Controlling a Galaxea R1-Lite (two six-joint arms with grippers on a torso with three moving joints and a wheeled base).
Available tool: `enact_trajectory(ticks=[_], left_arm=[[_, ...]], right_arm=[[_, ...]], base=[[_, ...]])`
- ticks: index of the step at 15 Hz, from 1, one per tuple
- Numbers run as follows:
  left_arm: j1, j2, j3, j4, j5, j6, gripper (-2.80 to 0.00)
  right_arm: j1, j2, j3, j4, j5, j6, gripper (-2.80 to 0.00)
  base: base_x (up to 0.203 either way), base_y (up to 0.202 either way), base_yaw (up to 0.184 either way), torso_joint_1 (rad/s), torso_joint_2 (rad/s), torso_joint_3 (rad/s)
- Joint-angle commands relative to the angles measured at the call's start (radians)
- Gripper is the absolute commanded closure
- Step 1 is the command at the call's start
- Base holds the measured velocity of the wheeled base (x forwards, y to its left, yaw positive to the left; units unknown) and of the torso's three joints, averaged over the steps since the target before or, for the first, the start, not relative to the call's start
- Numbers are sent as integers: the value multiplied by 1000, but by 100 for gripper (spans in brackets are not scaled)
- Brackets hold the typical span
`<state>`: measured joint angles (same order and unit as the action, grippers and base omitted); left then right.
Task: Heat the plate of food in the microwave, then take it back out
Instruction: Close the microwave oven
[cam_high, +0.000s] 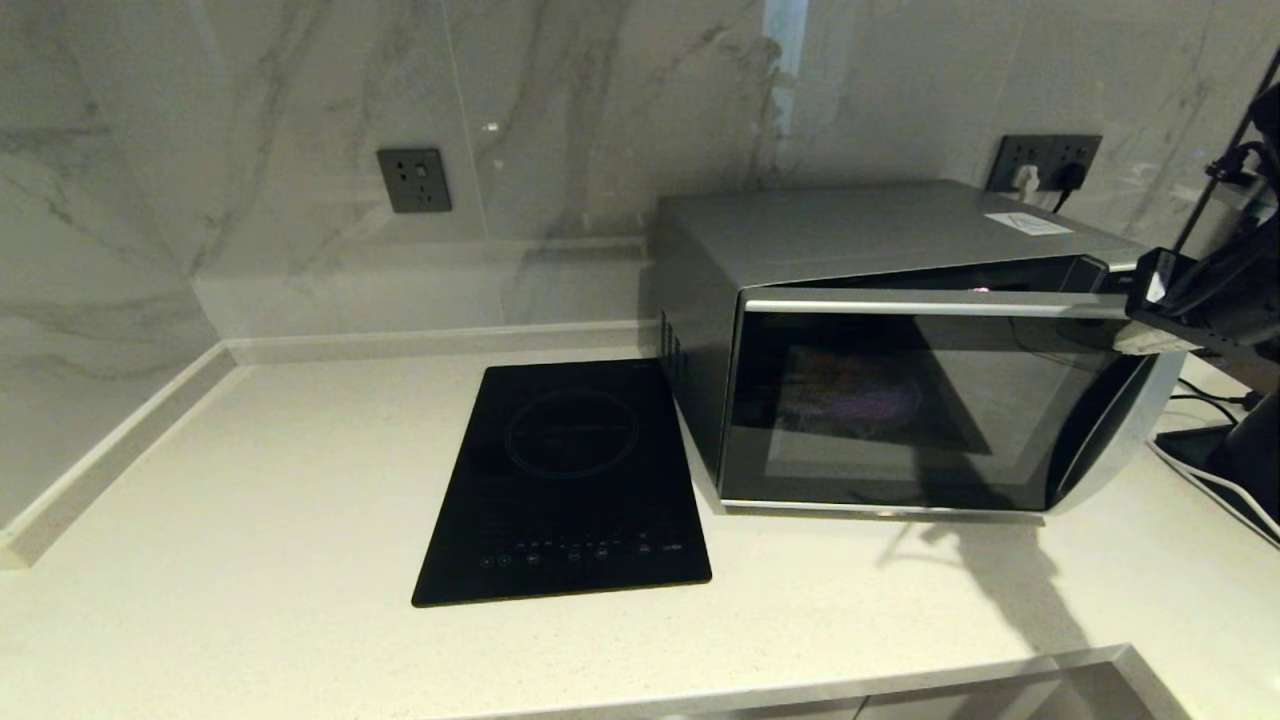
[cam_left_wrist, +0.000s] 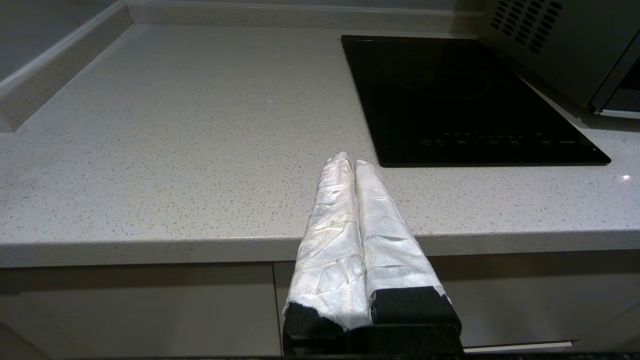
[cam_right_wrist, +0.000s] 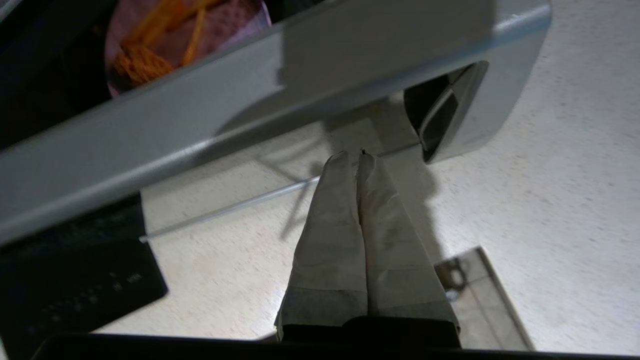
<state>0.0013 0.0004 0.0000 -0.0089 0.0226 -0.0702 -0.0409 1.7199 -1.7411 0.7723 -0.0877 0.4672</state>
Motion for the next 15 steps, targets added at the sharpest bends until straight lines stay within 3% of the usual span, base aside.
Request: enact_trajectory(ticks=[1,5,15], left_arm=[[0,1,0,0,0,0,0],[0,1,0,0,0,0,0],[0,1,0,0,0,0,0]], right_arm=[[1,36,0,-62,38,55,0],[8,77,0,-189,47,129,0],[38,87,32,-363,63,139,0]], base=[[0,0,0,0,0,0],[0,0,0,0,0,0],[0,0,0,0,0,0]])
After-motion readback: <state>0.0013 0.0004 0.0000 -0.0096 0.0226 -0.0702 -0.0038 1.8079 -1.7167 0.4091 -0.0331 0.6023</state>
